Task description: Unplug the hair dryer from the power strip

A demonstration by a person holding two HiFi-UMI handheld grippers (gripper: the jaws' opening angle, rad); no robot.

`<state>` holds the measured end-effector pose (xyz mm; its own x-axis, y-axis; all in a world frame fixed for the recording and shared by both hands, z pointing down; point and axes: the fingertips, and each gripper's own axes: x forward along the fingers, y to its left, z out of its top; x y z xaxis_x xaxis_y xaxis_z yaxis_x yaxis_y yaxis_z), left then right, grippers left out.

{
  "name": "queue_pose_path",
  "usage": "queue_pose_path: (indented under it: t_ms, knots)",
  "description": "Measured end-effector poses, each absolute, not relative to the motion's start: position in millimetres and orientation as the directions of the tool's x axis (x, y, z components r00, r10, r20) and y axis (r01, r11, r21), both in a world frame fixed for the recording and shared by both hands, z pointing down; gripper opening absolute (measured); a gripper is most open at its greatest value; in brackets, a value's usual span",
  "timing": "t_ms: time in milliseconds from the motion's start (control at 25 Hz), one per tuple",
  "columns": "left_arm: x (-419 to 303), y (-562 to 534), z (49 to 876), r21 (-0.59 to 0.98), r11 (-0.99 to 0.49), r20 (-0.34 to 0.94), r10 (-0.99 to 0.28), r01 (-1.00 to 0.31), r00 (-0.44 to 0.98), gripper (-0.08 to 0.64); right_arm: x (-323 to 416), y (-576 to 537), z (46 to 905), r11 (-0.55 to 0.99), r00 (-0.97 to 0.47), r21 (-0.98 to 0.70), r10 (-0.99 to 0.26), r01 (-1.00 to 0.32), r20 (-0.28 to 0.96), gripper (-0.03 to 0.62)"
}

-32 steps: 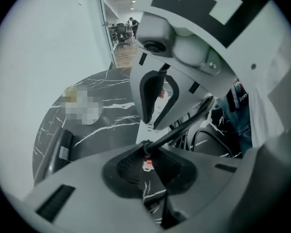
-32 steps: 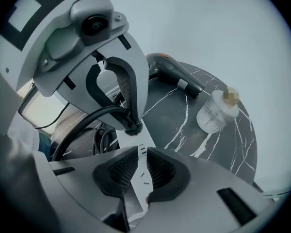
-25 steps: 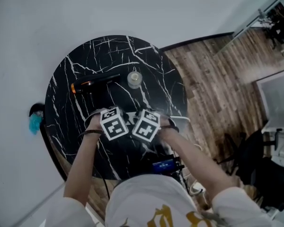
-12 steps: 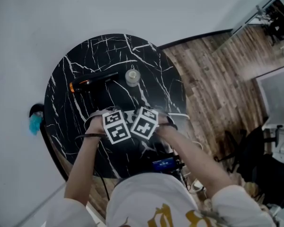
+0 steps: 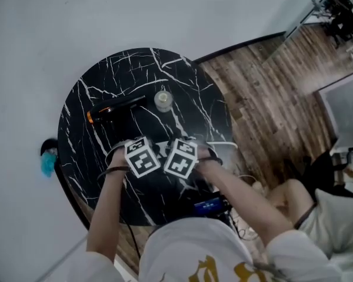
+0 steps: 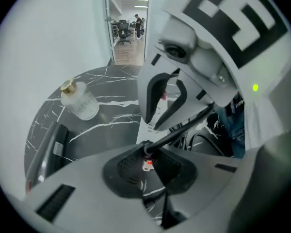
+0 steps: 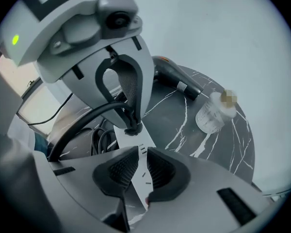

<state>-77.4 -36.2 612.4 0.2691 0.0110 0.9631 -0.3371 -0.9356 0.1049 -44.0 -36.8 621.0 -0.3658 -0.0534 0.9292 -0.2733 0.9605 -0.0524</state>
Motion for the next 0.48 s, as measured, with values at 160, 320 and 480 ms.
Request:
queue_pose_path:
  t_ms: [160, 320, 480]
  knots:
    - [-73.1, -41.6, 603.4, 0.123, -0.936, 0.953, 0.019, -0.329, 0.301, 0.048, -44.3, -37.6, 621.0, 0.958, -0.370, -0.060, -0.050, -0.281, 0.928, 0.058]
    - [-78.4, -33.3, 612.1, 0.049, -0.941, 0.973, -0.031, -0.335, 0.229, 0.044, -46.1, -38.1, 619.6, 0.957, -0.377, -0.062, -0.051, -0.282, 0.925, 0.058]
    - [-75.6, -44.3, 603.4, 0.162, -0.917, 0.940, 0.030, -0.366, 0.341, 0.049, -45.4, -37.0, 620.0, 0.960, -0.376, -0.056, -0.054, -0.276, 0.925, 0.058]
